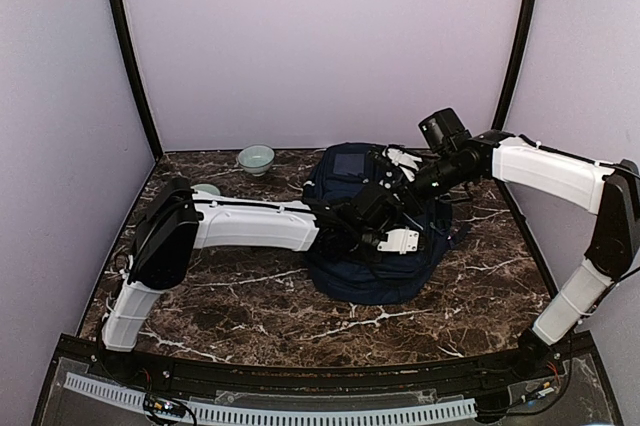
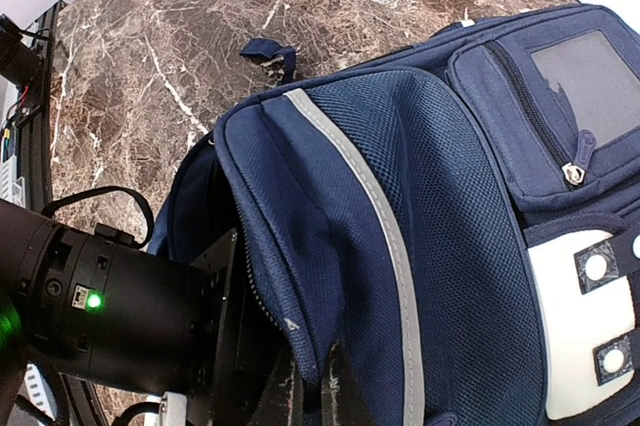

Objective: Pack the student bag
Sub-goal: Place the pen in the upper front pocket of the bag.

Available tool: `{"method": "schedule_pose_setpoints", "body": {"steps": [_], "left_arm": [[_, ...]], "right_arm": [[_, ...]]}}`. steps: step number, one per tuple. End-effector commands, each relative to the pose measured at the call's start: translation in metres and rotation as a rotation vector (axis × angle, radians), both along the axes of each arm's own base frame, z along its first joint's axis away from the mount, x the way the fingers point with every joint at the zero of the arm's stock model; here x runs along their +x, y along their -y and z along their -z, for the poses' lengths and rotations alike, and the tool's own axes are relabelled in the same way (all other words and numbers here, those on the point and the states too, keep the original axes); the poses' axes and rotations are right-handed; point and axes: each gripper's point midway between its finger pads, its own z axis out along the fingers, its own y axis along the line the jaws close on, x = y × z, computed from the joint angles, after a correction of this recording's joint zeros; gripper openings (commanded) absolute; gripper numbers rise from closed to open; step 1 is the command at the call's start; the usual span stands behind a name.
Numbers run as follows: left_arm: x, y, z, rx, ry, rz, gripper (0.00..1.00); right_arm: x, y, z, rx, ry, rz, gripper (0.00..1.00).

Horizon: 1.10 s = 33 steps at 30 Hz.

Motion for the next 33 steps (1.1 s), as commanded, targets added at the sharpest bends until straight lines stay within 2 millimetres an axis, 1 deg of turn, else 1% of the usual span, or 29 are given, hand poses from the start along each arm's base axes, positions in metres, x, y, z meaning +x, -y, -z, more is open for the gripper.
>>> {"method": "schedule_pose_setpoints", "body": {"steps": [1,2,4,6,8,11,15,20,23,27,29,32,33], "left_arm": [[0.024,-0.006,0.004,-0.006,0.039,-0.06,0.0],[0.032,-0.007,0.0,-0.022,0.062,-0.085,0.01],[0.046,-0.009,-0.007,-0.055,0.112,-0.142,0.06],[0.054,-0.012,-0.013,-0.072,0.147,-0.186,0.11],[0.058,-0.014,-0.019,-0.083,0.162,-0.218,0.17],[0.056,-0.019,-0.019,-0.08,0.124,-0.252,0.24],[0.044,-0.02,-0.022,-0.079,0.109,-0.243,0.29],[0.025,-0.014,-0.043,-0.128,0.117,-0.211,0.33],[0.013,-0.008,-0.055,-0.144,0.117,-0.196,0.34],[-0.002,-0.009,-0.071,-0.165,0.113,-0.201,0.36],[-0.013,-0.013,-0.079,-0.181,0.09,-0.201,0.37],[-0.038,-0.02,-0.078,-0.189,0.029,-0.185,0.39],[-0.049,-0.024,-0.074,-0.186,0.01,-0.175,0.39]], "right_arm": [[0.0,-0.01,-0.022,0.071,0.019,-0.024,0.0],[0.0,-0.01,-0.021,0.069,0.018,-0.024,0.0],[0.0,-0.01,-0.02,0.069,0.015,-0.025,0.0],[0.0,-0.01,-0.02,0.069,0.013,-0.026,0.0],[0.0,-0.01,-0.02,0.068,0.015,-0.025,0.0],[0.0,-0.01,-0.019,0.068,0.014,-0.026,0.0],[0.0,-0.01,-0.018,0.068,0.008,-0.028,0.0],[-0.001,-0.011,-0.018,0.071,0.005,-0.031,0.0],[-0.001,-0.011,-0.018,0.07,0.007,-0.032,0.0],[-0.001,-0.011,-0.017,0.067,0.007,-0.031,0.0],[-0.001,-0.011,-0.017,0.068,0.007,-0.03,0.0],[-0.001,-0.011,-0.019,0.071,0.009,-0.033,0.0],[-0.001,-0.011,-0.018,0.069,0.007,-0.033,0.0]]}}
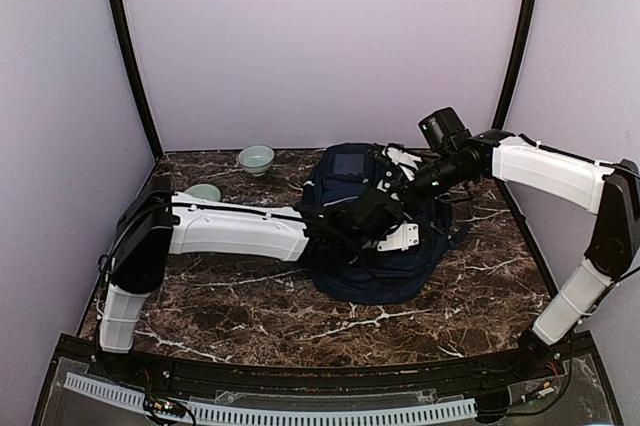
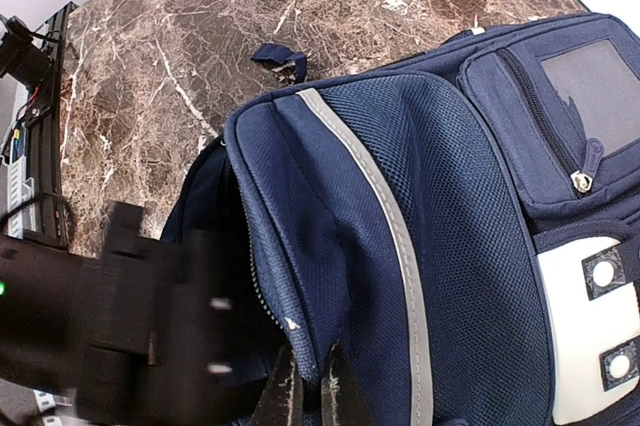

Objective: Pack the student bag
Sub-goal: Place the pen in the upper front pocket of the bag, then put down the upper front pocket of the student bag.

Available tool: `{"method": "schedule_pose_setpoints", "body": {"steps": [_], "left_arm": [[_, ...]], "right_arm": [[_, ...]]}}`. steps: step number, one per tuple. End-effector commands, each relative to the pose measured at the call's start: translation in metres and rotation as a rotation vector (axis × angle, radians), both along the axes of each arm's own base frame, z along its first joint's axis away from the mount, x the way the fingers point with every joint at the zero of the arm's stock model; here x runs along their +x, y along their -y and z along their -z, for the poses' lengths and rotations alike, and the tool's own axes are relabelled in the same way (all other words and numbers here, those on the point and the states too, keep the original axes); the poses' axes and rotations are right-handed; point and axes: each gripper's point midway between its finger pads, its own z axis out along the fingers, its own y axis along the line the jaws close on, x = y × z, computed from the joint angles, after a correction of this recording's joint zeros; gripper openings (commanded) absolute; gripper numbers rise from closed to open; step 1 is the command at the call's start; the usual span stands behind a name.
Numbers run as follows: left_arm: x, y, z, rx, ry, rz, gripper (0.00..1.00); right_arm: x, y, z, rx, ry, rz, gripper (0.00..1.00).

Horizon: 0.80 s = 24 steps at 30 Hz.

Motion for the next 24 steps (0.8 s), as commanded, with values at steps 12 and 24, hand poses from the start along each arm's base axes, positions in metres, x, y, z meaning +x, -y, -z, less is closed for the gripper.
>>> {"method": "schedule_pose_setpoints", "body": {"steps": [12,24], "left_arm": [[-0.105,-0.086,-0.056,-0.268,-0.258,-0.051,0.39],[0.004,-0.136,-0.066,-0.764,-0.465,-0.427,0.53]], "right_arm": [[-0.018,-0.011,0.009,-0.001,-0.061,-0.116,0.0],[-0.03,0.001,0.009,-0.05,-0.103,-0.148,0.42]]}}
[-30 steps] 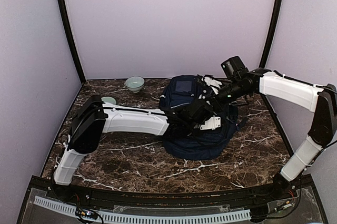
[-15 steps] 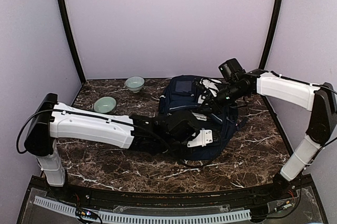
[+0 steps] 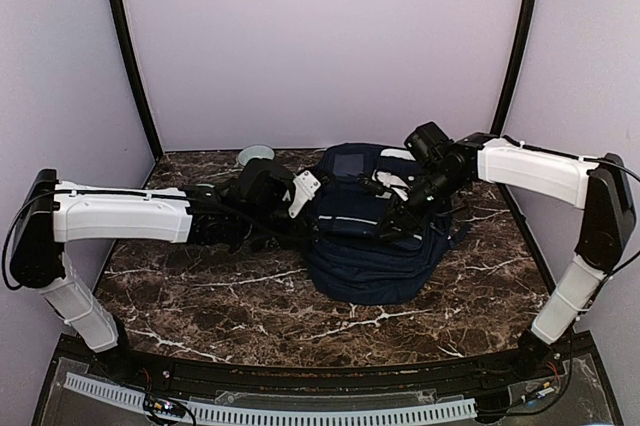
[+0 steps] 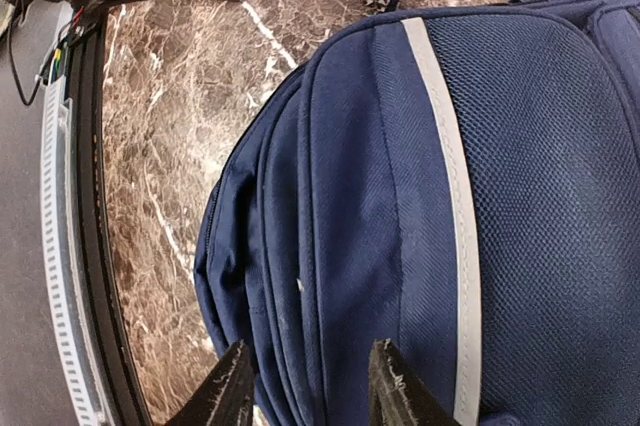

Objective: Pack the student bag
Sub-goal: Put down the upper front pocket of the student bag, then adjust the student bag at the center of the board.

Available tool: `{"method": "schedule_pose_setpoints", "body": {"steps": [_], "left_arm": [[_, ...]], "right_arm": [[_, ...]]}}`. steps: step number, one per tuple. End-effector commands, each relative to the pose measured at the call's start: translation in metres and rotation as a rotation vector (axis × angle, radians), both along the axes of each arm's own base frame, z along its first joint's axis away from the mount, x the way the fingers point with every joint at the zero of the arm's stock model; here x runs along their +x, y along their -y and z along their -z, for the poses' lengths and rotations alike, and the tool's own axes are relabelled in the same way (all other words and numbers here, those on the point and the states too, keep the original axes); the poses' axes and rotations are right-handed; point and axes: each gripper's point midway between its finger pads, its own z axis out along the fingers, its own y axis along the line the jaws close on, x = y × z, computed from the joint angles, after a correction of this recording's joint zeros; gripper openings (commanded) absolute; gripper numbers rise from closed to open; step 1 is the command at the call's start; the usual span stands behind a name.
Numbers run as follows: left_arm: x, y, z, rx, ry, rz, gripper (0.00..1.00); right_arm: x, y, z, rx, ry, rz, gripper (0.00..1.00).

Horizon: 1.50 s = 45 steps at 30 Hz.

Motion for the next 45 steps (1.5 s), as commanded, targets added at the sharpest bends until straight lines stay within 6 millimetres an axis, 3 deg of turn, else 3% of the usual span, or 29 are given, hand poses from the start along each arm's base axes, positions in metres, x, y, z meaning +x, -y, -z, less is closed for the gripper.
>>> {"method": "schedule_pose_setpoints", "body": {"steps": [1,5,9,12,14,16,22,29,33,41,45], "left_arm": [[0.032,0.013,-0.018,-0.268,-0.119,-0.136,0.53],[0.065,0.001,-0.031,-0.392,-0.158,-0.25,0.56],[0.097,-0.016,-0.021,-0.458,-0.248,-0.374,0.56],[0.108,-0.021,-0.007,-0.489,-0.311,-0.42,0.55],[0.11,-0.018,0.003,-0.51,-0.349,-0.413,0.51],[0.11,-0.016,0.011,-0.511,-0.354,-0.4,0.46],[0.101,-0.022,0.039,-0.498,-0.41,-0.429,0.42],[0.078,-0.021,0.078,-0.465,-0.501,-0.377,0.33],[0.062,-0.013,0.089,-0.448,-0.531,-0.314,0.3],[0.023,0.023,0.091,-0.382,-0.507,-0.131,0.3],[0.009,0.028,0.098,-0.343,-0.521,-0.118,0.3]], "right_arm": [[0.014,0.011,-0.03,0.045,0.027,0.03,0.42],[0.049,0.045,-0.033,0.012,0.041,0.185,0.45],[0.102,0.095,-0.026,-0.017,0.064,0.459,0.48],[0.141,0.146,-0.018,-0.059,0.079,0.708,0.56],[0.157,0.172,-0.012,-0.086,0.083,0.809,0.59],[0.164,0.185,-0.003,-0.103,0.085,0.845,0.61],[0.172,0.183,0.036,-0.144,-0.022,0.834,0.62],[0.194,0.172,0.073,-0.143,-0.134,0.836,0.56],[0.207,0.16,0.081,-0.121,-0.175,0.816,0.54],[0.227,0.125,0.097,-0.109,-0.199,0.745,0.53],[0.232,0.117,0.09,-0.1,-0.212,0.735,0.52]]}}
